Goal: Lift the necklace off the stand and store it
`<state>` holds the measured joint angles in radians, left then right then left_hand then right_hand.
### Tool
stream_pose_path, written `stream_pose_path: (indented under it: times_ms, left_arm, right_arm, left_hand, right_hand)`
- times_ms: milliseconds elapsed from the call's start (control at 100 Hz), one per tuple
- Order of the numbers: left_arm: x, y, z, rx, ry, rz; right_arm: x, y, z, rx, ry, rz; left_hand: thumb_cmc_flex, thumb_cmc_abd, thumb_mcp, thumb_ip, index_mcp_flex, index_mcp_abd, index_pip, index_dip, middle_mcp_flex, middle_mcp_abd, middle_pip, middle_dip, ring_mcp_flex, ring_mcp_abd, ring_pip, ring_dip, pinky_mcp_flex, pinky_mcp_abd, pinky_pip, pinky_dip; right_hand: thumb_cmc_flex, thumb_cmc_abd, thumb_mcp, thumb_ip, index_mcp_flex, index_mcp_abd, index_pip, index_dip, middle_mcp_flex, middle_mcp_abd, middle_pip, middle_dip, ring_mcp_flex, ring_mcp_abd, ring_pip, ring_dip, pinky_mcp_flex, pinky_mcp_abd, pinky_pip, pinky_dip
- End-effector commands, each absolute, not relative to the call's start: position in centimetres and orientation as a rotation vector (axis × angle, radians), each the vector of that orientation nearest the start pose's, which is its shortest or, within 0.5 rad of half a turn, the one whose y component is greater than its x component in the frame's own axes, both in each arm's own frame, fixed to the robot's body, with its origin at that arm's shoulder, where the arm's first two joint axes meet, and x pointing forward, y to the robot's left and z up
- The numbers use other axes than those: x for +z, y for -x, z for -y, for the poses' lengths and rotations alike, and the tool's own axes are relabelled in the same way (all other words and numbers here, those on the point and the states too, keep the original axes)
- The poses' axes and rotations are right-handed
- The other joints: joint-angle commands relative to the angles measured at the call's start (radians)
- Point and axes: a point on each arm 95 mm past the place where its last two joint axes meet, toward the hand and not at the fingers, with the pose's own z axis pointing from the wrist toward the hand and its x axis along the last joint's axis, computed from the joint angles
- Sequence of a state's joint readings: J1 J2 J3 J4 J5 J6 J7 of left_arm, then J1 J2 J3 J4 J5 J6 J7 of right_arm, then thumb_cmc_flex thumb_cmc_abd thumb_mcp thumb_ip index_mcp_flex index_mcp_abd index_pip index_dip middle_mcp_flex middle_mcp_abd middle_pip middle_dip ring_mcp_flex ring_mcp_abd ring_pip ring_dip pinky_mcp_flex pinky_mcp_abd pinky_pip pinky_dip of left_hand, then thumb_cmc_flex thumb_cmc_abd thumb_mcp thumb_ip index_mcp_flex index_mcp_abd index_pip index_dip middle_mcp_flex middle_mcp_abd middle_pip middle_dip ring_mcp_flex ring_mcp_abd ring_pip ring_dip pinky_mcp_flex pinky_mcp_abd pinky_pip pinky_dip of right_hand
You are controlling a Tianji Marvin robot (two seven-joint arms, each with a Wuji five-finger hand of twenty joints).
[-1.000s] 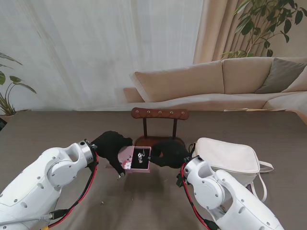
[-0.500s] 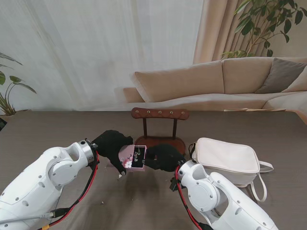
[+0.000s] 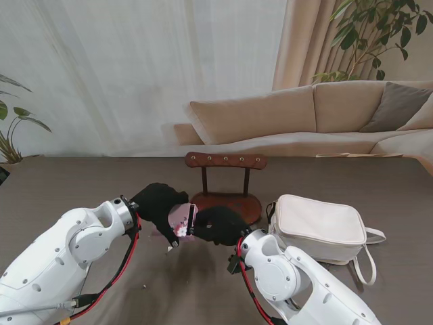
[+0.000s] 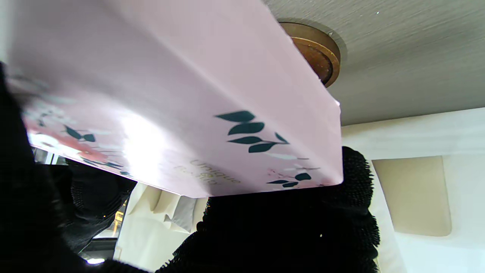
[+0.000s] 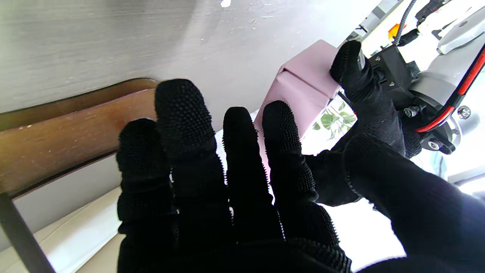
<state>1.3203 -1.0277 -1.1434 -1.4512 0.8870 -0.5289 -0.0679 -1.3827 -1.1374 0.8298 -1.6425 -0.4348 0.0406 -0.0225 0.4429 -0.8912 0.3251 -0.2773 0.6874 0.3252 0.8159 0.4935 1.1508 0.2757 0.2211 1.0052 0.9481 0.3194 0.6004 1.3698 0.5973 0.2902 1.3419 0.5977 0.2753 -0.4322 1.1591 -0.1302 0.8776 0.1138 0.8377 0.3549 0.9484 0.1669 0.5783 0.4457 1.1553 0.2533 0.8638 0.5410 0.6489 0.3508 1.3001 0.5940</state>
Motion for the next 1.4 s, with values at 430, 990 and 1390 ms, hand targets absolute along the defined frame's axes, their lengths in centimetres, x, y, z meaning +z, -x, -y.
stream_pose_path:
  times_ms: [430, 990, 1390]
  left_arm:
    - [-28.3, -44.1, 1.5, -1.799, 0.854, -1.874]
    - [-29.0, -43.4, 0.7, -1.77, 0.891, -1.875]
    - [-29.1, -42.2, 0.4, -1.762, 0.913, -1.871]
  right_arm:
    - [-31.3, -37.7, -15.7, -2.147, 1.765, 1.629]
    - [-29.6, -40.5, -11.6, -2.276, 1.763, 1.816]
    - [-28.0, -41.7, -5.1, -2.418, 1.684, 2.085]
  left_hand:
    - [0.488, 0.161, 0.565, 0.08, 0.104, -0.187, 0.463, 0.055, 0.073, -0.102, 0.082, 0.044, 0.05, -0.013, 0.114, 0.045, 0.008, -0.076, 0.036, 0.01]
    - [0.489, 0.162, 0.564, 0.08, 0.102, -0.186, 0.461, 0.055, 0.07, -0.1, 0.08, 0.044, 0.048, -0.013, 0.113, 0.045, 0.008, -0.076, 0.036, 0.01]
    - [0.49, 0.164, 0.562, 0.08, 0.102, -0.188, 0.461, 0.055, 0.068, -0.101, 0.079, 0.044, 0.044, -0.013, 0.11, 0.044, 0.003, -0.074, 0.031, 0.009]
  right_hand:
    - [0.009, 0.043, -0.004, -0.02, -0.066, -0.09, -0.046, -0.013, -0.035, 0.011, 0.004, 0.005, -0.001, 0.025, 0.027, 0.008, -0.12, 0.033, -0.009, 0.027]
    - [-0.114, 0.048, -0.044, 0.066, -0.086, -0.073, -0.117, 0.066, -0.043, 0.007, 0.0, 0.001, -0.043, 0.024, -0.036, -0.016, -0.128, 0.033, -0.02, 0.029]
    - [-0.135, -0.004, -0.109, 0.07, -0.157, -0.113, -0.155, 0.085, -0.178, -0.022, -0.017, 0.002, -0.296, 0.007, -0.307, -0.085, -0.268, 0.0, -0.173, -0.021]
